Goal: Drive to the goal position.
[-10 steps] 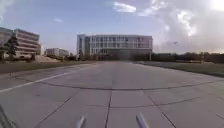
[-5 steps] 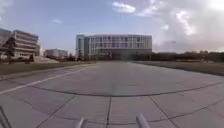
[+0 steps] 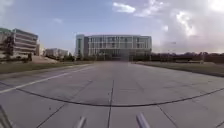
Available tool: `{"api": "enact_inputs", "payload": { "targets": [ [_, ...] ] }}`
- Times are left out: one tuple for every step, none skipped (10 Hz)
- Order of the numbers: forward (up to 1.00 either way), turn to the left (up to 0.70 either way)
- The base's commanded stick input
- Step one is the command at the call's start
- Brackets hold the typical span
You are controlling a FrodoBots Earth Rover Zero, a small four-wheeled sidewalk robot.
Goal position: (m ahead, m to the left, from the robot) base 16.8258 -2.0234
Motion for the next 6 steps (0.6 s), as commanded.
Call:
{"api": "enact_inputs", "payload": {
  "targets": [
    [0.45,0.00],
    [0.45,0.00],
    [0.45,0.00],
    [0.45,0.00],
    [0.45,0.00],
    [0.45,0.00]
  ]
}}
